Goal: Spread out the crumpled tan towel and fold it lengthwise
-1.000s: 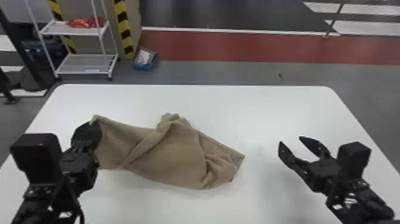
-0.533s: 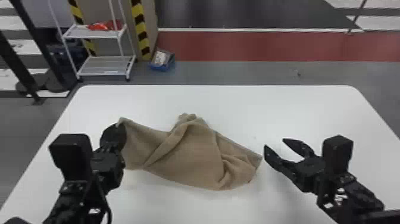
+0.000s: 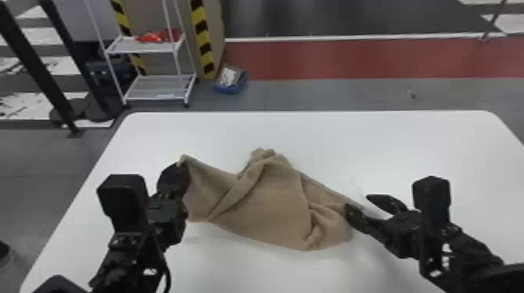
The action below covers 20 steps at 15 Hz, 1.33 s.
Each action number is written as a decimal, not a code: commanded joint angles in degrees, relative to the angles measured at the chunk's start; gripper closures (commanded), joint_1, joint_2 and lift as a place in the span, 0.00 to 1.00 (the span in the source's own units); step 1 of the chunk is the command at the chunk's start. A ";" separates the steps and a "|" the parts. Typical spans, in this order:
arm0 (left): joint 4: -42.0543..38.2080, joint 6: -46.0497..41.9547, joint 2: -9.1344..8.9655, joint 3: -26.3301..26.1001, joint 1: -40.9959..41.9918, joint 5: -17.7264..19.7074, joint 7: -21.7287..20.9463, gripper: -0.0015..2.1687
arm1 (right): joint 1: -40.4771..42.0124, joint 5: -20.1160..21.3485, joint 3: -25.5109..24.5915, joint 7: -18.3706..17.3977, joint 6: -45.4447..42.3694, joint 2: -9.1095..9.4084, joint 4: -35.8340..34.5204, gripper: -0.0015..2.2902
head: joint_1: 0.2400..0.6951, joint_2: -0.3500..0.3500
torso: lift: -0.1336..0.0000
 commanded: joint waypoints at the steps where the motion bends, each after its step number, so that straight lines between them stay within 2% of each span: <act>1: -0.04 0.00 0.08 -0.03 0.07 0.00 0.01 0.67 | -0.61 0.36 0.11 0.72 1.34 0.00 0.61 0.22 | 1.00 0.62 | 0.07; 2: -0.13 0.00 -0.01 -0.03 0.07 0.00 0.01 0.67 | -0.87 0.53 0.11 0.72 2.75 0.09 0.61 0.23 | 1.00 0.62 | 0.07; 3: -0.13 0.18 -0.01 -0.03 0.07 0.00 0.01 0.67 | -0.96 0.62 0.11 0.72 3.28 0.09 0.61 0.30 | 1.00 0.62 | 0.07; 5: -0.13 0.18 0.08 -0.03 0.07 0.00 0.01 0.67 | -1.05 0.62 0.20 0.72 3.45 0.09 0.61 0.35 | 1.00 0.62 | 0.07; 7: -0.22 0.00 -0.01 -0.11 0.07 0.00 0.01 0.67 | -1.14 0.53 0.20 0.72 3.63 0.09 0.61 0.60 | 1.00 0.62 | 0.07; 8: -0.22 0.18 -0.01 -0.20 0.07 0.00 0.01 0.67 | -1.14 0.44 0.02 0.72 3.80 0.09 0.34 0.62 | 1.00 0.62 | 0.07; 13: -0.48 0.18 -0.01 0.32 0.24 -0.17 0.09 0.67 | 1.06 -0.26 -2.71 0.81 3.63 0.09 -5.19 0.62 | 1.00 0.61 | 0.07; 16: -0.92 0.18 0.17 1.91 0.68 -0.26 0.53 0.67 | 1.50 -2.28 -10.88 0.81 3.63 -0.08 -7.48 0.62 | 1.00 0.58 | 0.07; 20: -1.36 0.18 0.43 2.87 0.95 -0.26 0.53 0.67 | 0.71 -6.59 -20.99 0.81 4.16 -2.02 -6.60 0.62 | 1.00 0.47 | 0.07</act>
